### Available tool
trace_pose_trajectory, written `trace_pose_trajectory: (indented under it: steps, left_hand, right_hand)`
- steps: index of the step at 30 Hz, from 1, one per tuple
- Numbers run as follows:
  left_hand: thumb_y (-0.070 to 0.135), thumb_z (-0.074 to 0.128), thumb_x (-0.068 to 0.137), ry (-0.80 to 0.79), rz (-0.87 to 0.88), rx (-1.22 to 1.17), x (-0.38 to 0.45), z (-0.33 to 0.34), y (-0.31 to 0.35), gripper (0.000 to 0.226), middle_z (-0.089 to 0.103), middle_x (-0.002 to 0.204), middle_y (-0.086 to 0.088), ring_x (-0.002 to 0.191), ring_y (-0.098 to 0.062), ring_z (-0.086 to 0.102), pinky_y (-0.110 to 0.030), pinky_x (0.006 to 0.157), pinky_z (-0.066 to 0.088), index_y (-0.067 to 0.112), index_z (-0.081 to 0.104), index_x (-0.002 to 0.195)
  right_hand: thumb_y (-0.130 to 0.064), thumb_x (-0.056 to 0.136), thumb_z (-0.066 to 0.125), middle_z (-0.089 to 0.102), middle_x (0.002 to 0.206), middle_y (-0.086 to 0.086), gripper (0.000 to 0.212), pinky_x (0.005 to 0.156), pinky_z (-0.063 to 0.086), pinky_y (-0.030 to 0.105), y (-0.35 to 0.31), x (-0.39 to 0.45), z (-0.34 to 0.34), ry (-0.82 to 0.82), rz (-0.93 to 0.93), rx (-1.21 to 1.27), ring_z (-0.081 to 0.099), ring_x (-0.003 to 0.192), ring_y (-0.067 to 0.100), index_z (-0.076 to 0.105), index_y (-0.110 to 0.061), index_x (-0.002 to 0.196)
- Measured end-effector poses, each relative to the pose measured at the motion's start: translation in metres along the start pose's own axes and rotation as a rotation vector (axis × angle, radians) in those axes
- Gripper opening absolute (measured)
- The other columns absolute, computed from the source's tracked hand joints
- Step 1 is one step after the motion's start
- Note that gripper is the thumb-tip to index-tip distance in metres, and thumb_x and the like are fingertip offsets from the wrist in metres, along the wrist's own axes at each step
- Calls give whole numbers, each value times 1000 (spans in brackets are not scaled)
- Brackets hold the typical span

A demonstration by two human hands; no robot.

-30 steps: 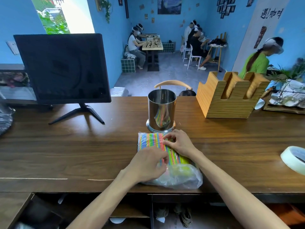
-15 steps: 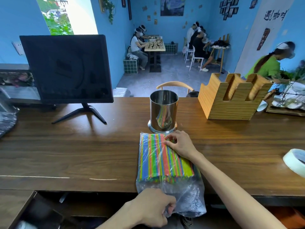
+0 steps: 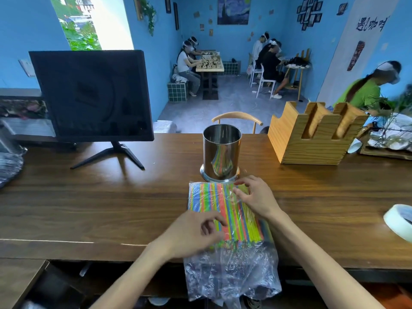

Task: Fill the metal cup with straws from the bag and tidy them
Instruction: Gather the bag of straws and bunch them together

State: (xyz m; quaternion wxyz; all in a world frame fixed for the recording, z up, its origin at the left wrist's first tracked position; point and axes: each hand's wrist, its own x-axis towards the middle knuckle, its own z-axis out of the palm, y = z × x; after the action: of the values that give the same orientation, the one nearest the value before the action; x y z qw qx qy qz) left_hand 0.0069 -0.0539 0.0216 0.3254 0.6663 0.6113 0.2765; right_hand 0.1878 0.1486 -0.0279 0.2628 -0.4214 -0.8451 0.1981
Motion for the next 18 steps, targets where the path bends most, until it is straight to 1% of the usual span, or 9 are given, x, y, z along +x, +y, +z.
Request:
trace_pose_trajectory:
  steps: [1,3,4,6,8,10,14,16,18]
  left_hand:
    - [34,65,95,112,-5,43,7,-7,-9,17,68,83,15,75,3,60,-20,72,48,41,71,109]
    - [15,53,100,250,-61,198,19,-21,-27,36,63,99,20,87,5,59,-24,75,47,42,66,120]
    - [7,48,100,260,-99,296,22,-25,-38,48,61,109,15,96,1,58,-29,78,50,41,60,131]
    - [-5,44,92,203,-145,458,23,-30,-59,74,52,128,10,114,-12,54,-35,84,53,43,44,148]
    - [-5,47,88,135,-125,537,22,-28,-73,87,42,140,12,124,-12,46,-35,89,54,50,30,154]
    - [1,51,91,103,-78,530,24,-22,-79,86,37,145,14,125,-9,43,-35,92,55,56,29,153]
    - [6,52,93,144,-1,538,34,-16,-82,72,41,143,12,121,-7,45,-26,94,50,52,42,149]
    - [10,55,93,160,34,572,36,-13,-83,68,45,139,11,116,-10,48,-25,94,47,49,46,148]
    - [15,60,91,165,62,573,36,-12,-80,64,49,133,10,112,-13,50,-29,95,48,48,50,146]
  right_hand:
    - [-45,93,68,65,113,-7,31,91,49,36,4,-4,-3,16,35,4,59,107,15,72,-26,116]
    - [-48,92,68,60,112,-9,37,82,49,31,14,-14,-7,22,119,11,61,102,15,69,-26,122]
    - [-50,92,67,58,111,-10,40,79,47,31,20,-19,-8,17,160,10,62,101,15,67,-27,125]
    - [-53,91,67,56,110,-10,46,78,46,31,32,-28,-10,-3,222,2,63,100,15,63,-30,130]
    - [-59,90,65,57,106,-10,49,76,44,31,41,-35,-10,-23,270,-14,60,95,11,60,-33,132]
    - [-63,90,62,58,100,-10,50,74,41,30,44,-37,-8,-52,299,-42,59,93,13,59,-36,132]
    - [-61,93,60,59,95,-9,49,72,37,30,37,-31,-1,-58,282,-67,63,98,20,61,-34,135]
    - [-57,95,60,60,96,-7,47,72,38,31,32,-23,0,-69,259,-58,64,99,21,62,-33,135]
    - [-53,98,58,64,103,-2,46,73,40,32,27,-12,0,-128,222,-67,64,102,23,60,-30,138]
